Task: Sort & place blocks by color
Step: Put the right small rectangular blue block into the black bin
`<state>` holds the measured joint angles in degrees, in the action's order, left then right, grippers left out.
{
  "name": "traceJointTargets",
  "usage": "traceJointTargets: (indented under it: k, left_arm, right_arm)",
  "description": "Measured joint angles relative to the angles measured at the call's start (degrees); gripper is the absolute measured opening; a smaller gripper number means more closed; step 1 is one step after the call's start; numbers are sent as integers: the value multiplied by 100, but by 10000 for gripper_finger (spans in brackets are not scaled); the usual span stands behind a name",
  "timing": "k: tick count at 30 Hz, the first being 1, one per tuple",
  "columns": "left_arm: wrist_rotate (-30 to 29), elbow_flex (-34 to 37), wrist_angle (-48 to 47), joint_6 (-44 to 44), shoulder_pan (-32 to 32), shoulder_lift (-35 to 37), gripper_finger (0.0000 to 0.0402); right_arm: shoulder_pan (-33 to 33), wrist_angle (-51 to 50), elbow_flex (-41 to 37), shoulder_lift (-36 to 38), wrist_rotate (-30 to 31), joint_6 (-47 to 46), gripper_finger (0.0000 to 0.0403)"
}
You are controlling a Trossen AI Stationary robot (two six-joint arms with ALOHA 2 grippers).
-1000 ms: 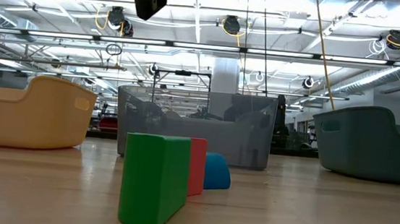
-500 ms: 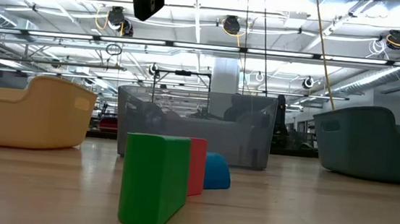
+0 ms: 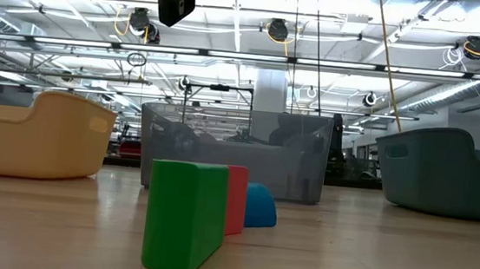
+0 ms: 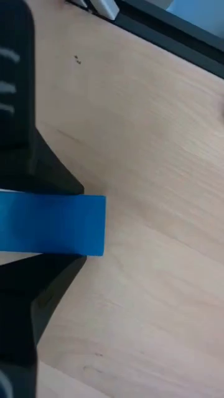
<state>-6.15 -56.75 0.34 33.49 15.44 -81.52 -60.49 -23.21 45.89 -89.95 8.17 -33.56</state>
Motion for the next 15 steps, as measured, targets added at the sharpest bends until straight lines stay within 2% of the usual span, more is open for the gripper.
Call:
traceJointTargets:
  k: [7, 11, 15]
  left_arm:
    - [0, 0, -4, 231, 0, 0, 143]
    - [0, 0, -4, 266, 0, 0, 143]
    - [0, -1, 34, 268, 0, -2, 143]
  right_arm:
    - [10, 171, -23, 47, 431, -377, 114]
    - [144, 375, -26, 253, 1330, -41, 114]
    - [401, 636, -26, 473, 2225, 810, 114]
